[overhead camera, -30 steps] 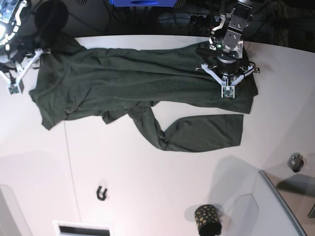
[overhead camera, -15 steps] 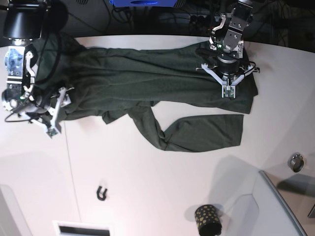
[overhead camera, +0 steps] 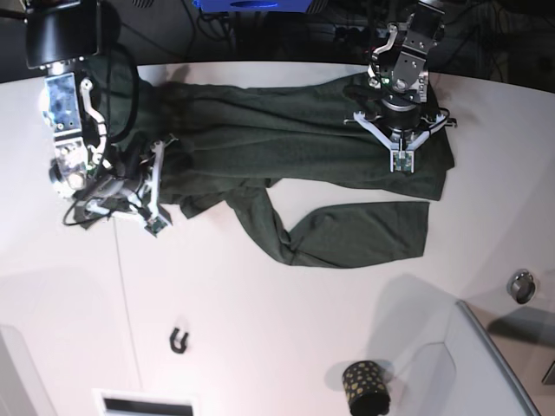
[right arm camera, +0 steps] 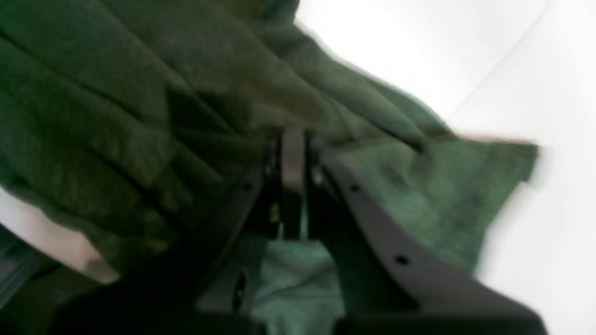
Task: Layout the t-shirt on the table in an organized manner, then fold the t-shirt properly
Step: 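Drag the held fabric with the right gripper along the table edge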
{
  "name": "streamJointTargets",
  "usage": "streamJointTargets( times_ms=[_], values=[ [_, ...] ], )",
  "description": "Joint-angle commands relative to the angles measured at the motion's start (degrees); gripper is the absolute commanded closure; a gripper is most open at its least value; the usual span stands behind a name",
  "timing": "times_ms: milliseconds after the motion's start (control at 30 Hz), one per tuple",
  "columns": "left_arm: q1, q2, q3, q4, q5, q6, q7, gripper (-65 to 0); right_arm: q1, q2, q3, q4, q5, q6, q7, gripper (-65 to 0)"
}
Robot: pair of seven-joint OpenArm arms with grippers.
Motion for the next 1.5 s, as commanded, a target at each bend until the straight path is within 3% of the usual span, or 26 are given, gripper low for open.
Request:
streamJointTargets(
  times_ms=[0,233,567,767,867,933,1000,1100,1167,1233,1333,1467],
  values=[
    [0.19,-0.12,-0.04,0.42,-0.64,-0.64,1.20,0.0,1.88,0.14,-0.38,-1.43,0.53,0.15,1.94,-1.4],
    [0.19,-0.12,-0.04,0.42,-0.64,-0.64,1.11,0.0,10.23,-2.05,-5.21,-22.18,0.53,0.15,8.18,-1.2],
    [-3.07,0.58,-0.13,-0.29,-0.20,-0.64,1.11,0.0,26.14,-3.90,-5.47,-49.43,0.36,-0.20,26.38,-1.2],
    [-4.91,0.67,-0.13,0.33,-0.20,2.18,1.28,0.0,31.68,-3.55,-5.47,-55.32,0.36,-0.20,34.12,-1.7],
    [-5.09,0.67,-0.04,0.42,-0.64,2.97,1.28,0.0,32.74,-2.05,-5.21,-53.04,0.36,-0.20,32.45,-2.4],
    [-4.91,0.67,-0.04,0.42,-0.64,2.97,1.28,0.0,32.21,0.06,-4.24,-45.48,0.62,-0.20,25.24,-5.6],
    [-4.65,0.58,-0.04,0.42,-0.55,2.97,1.28,0.0,27.99,1.73,1.21,-33.08,0.62,-0.20,17.42,-9.6],
    [-4.39,0.58,-0.04,-0.02,-0.64,2.88,1.28,0.0,22.27,2.43,11.23,-18.57,0.45,-0.11,13.11,-23.4],
    [-4.39,0.67,0.31,-0.11,-0.64,2.88,1.28,0.0,21.83,2.69,12.99,-16.73,0.36,-0.02,10.82,-35.3],
    [-4.39,0.67,0.40,-0.11,-0.64,2.88,1.20,0.0,21.66,4.19,12.99,-17.96,0.36,0.06,9.94,-38.9],
    [-4.30,0.67,0.31,0.24,-0.64,2.88,1.20,0.0,22.19,4.54,13.25,-24.11,0.36,0.06,10.29,-39.0],
    [-4.21,0.67,0.22,0.33,-0.64,2.88,1.20,0.0,23.42,4.80,13.34,-31.32,0.36,0.06,15.31,-39.0]
  ],
)
